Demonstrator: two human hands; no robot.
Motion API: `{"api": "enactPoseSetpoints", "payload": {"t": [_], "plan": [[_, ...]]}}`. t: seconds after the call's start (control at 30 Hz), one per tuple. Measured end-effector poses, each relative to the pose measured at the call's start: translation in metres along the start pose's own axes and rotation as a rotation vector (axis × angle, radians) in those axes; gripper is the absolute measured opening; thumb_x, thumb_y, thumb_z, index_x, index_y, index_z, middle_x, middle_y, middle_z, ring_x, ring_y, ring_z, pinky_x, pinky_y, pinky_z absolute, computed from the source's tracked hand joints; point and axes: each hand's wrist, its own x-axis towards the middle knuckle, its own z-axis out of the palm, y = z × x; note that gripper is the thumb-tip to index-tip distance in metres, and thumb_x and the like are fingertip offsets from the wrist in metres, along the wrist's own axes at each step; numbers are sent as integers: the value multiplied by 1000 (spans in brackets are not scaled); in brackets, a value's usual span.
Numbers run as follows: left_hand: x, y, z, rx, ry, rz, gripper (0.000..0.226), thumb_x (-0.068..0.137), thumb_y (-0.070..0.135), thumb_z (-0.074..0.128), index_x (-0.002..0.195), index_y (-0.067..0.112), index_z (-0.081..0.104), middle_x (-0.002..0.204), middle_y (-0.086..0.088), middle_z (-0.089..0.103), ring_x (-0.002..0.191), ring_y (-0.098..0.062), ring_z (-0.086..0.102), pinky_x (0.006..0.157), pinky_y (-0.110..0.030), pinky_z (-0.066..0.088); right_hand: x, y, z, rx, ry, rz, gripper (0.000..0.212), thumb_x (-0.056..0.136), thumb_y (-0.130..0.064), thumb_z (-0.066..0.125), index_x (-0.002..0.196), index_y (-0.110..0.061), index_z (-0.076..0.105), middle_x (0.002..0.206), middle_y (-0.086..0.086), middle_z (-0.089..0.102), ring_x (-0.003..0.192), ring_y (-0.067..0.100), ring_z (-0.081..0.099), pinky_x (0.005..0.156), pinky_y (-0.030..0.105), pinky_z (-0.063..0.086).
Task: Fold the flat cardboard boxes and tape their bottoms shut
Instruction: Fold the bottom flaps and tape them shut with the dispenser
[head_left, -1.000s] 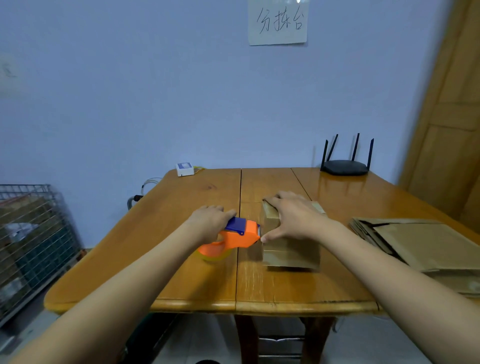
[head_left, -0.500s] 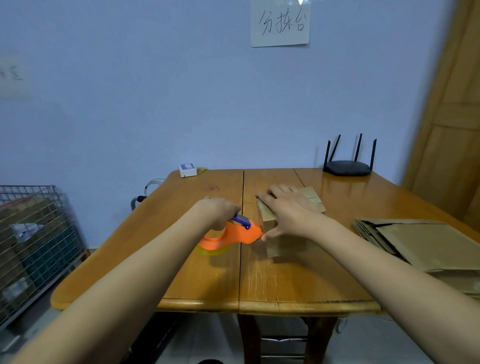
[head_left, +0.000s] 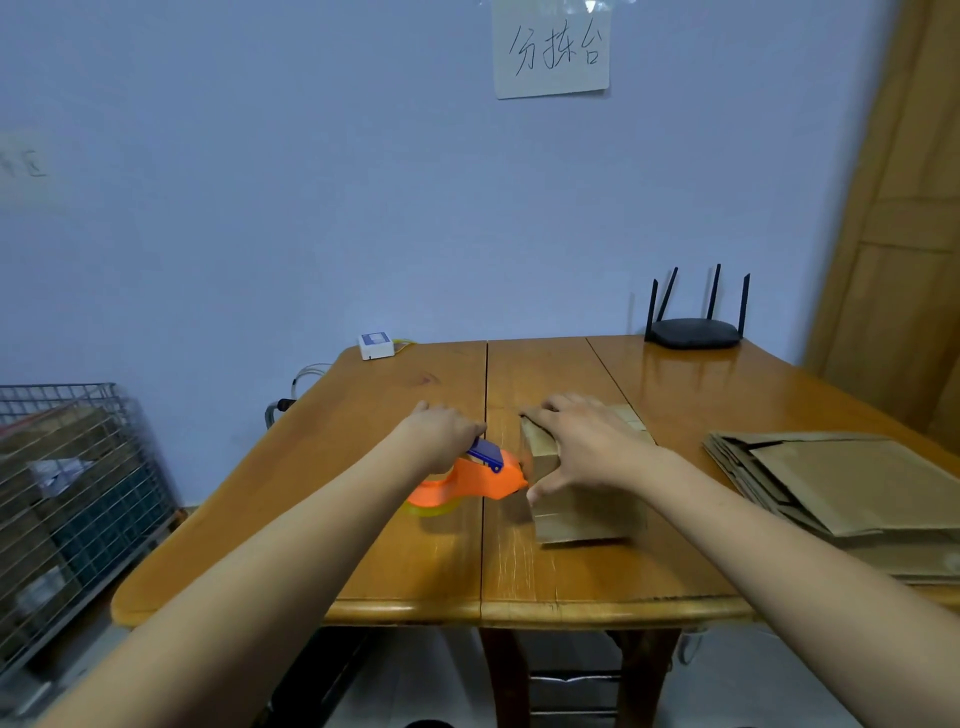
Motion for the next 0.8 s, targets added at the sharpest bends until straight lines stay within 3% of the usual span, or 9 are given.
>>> {"api": "enactPoseSetpoints", "payload": {"t": [0.1, 0.2, 0.37, 0.5, 0.57, 0.63, 0.8], "plan": [[1, -1, -1, 82, 46, -3, 40, 99, 10, 49, 138, 21, 45, 127, -10, 57, 120, -30, 51, 101, -45, 38, -1, -1, -4, 13, 21, 2, 111, 66, -77, 70, 155, -28, 27, 147, 3, 42, 133, 23, 39, 109, 38, 35], [-1, 1, 6, 129, -17, -13, 40, 99, 12, 50, 138, 20, 46, 128, -11, 56, 123, -32, 49, 105, -48, 34, 4, 4, -25, 72, 163, 28, 111, 65, -78, 70, 155, -29, 27, 148, 1, 41, 134, 22, 39, 109, 38, 34], [-5, -17, 18, -251, -130, -124, 40, 88, -2, 42, 124, 14, 49, 118, -10, 58, 104, -28, 55, 90, -40, 46, 4, 25, -41, 186, 270, 23, 110, 62, -75, 75, 154, -33, 30, 144, -5, 44, 131, 17, 41, 95, 29, 34], [-2, -34, 32, -359, -294, -241, 37, 90, 9, 55, 126, 12, 56, 125, -10, 53, 96, -25, 59, 83, -36, 51, -5, 29, -29, 316, 292, 17, 113, 59, -75, 77, 153, -38, 27, 148, -9, 40, 134, 15, 40, 105, 34, 36], [0, -35, 44, -414, -281, -313, 37, 87, 19, 68, 122, 11, 58, 110, -6, 60, 90, -23, 58, 79, -34, 51, -6, 29, -22, 372, 305, 27, 113, 58, -76, 77, 153, -39, 26, 149, -10, 38, 135, 15, 39, 107, 37, 37], [3, -34, 57, -514, -222, -380, 38, 85, 24, 74, 116, 10, 59, 109, -7, 62, 89, -22, 57, 76, -32, 50, -7, 30, -18, 421, 316, 40, 113, 59, -74, 78, 152, -40, 26, 150, -12, 36, 136, 15, 38, 109, 38, 37], [6, -26, 84, -686, -99, -500, 32, 85, 23, 71, 111, 10, 59, 105, -8, 63, 90, -23, 60, 71, -30, 50, -6, 31, -12, 481, 321, 49, 114, 59, -72, 79, 153, -40, 24, 151, -10, 35, 137, 16, 36, 112, 43, 38]]}}
